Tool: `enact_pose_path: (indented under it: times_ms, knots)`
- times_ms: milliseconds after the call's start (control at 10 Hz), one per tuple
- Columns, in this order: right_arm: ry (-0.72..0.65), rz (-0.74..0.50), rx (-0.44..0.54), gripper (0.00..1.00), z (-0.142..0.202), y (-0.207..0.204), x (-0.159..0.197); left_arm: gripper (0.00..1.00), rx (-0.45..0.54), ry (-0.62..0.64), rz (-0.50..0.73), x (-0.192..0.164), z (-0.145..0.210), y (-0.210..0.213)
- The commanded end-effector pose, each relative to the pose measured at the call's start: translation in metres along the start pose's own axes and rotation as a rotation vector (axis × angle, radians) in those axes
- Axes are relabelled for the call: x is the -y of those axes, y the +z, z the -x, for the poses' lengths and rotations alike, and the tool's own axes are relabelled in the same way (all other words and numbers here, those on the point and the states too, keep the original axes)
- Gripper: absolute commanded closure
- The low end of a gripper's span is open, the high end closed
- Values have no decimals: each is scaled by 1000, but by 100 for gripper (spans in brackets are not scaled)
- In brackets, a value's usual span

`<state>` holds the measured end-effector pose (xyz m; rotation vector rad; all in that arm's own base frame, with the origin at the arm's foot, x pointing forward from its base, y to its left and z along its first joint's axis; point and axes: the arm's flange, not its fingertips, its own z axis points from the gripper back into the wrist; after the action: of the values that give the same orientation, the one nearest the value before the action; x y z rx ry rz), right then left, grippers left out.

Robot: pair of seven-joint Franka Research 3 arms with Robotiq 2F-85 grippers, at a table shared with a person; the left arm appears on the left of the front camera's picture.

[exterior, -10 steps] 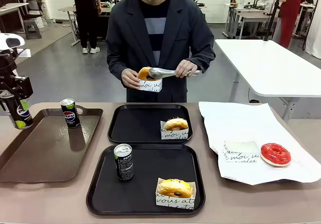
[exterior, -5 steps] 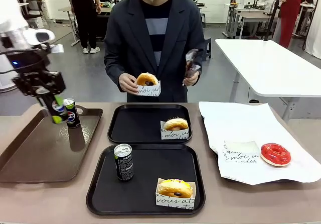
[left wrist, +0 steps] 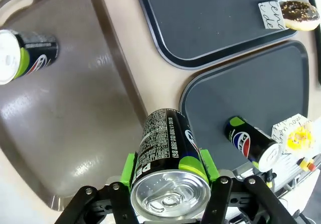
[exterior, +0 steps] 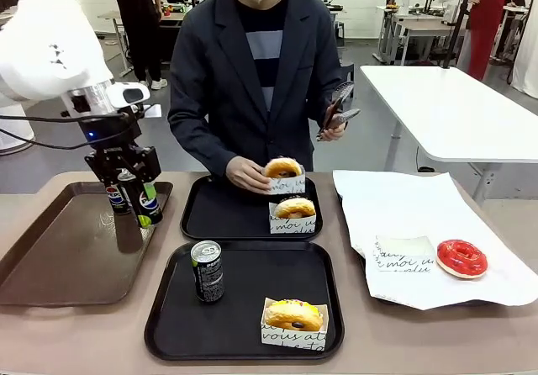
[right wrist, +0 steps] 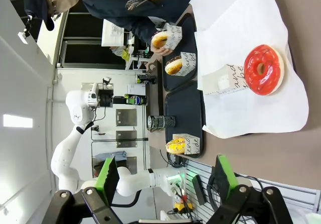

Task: Set up donuts and drinks on trays.
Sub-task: Pick up one Pepsi coke from the Handle tray and place it on the Flat Tray without a Pepsi coke.

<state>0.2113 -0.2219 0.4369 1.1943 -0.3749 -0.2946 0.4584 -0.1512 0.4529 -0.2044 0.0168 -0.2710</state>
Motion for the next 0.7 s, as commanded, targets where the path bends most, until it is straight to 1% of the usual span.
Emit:
enact_pose_path:
  times_ms: [0, 100, 200, 600]
  knots:
    - [12, -16, 2, 0, -1, 0, 1, 41, 18, -19, -8, 3, -7, 0]
    - [12, -16, 2, 0, -1, 0, 1, 41, 13, -21, -34, 3, -3, 1]
    - [12, -16, 2, 0, -1, 0, 1, 41, -3, -5, -3, 2, -3, -7]
    - [12, -16, 2, 0, -1, 0, 1, 41, -3, -5, -3, 2, -3, -7]
